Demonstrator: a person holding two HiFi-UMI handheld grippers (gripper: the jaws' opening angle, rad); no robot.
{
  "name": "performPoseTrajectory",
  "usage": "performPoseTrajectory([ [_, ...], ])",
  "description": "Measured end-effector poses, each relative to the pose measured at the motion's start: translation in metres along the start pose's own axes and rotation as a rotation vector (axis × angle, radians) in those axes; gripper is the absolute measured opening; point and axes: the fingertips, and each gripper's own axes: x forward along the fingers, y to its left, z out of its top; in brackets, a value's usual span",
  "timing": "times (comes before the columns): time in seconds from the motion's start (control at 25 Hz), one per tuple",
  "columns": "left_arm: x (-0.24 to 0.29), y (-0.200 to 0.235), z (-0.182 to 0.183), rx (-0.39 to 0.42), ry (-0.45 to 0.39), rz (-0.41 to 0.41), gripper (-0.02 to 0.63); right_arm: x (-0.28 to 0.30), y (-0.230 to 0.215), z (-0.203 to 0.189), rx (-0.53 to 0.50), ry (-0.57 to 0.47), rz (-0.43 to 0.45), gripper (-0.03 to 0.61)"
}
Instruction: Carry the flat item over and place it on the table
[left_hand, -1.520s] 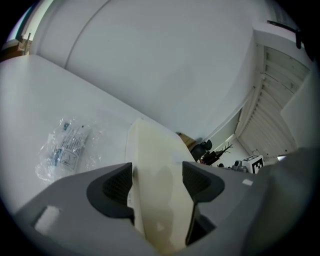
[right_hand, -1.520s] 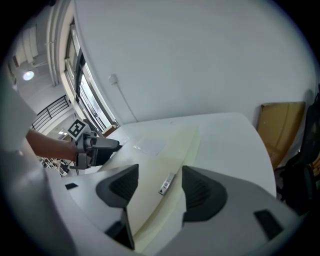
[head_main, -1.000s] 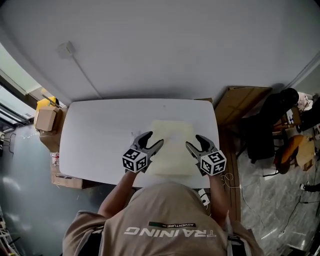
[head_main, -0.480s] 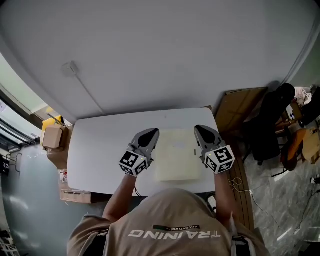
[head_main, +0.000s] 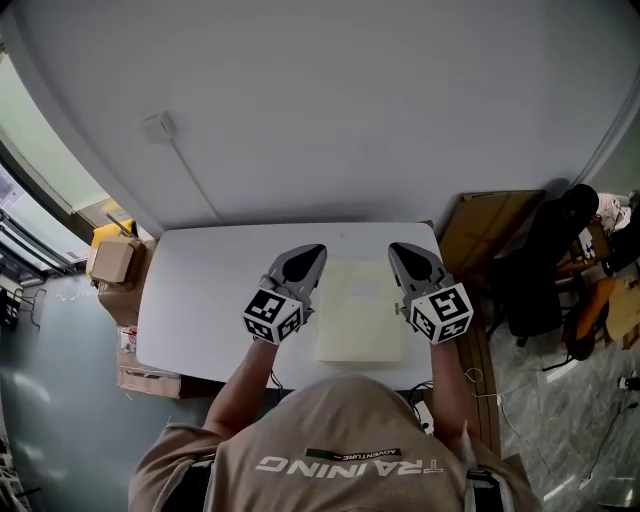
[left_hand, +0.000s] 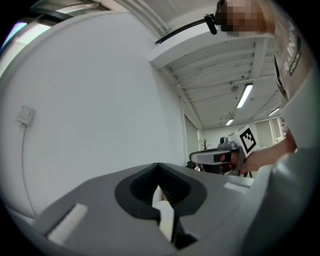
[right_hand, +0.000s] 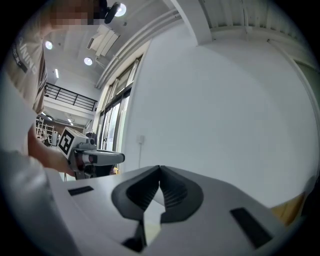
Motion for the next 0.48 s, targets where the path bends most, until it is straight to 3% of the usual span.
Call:
performPoseTrajectory([
  [0.48, -0.013, 0.023, -0.006, -0.032, 0.078, 0.103, 0.005, -0.002, -0.006, -0.004, -0.013, 0.049, -0.076, 0.008],
])
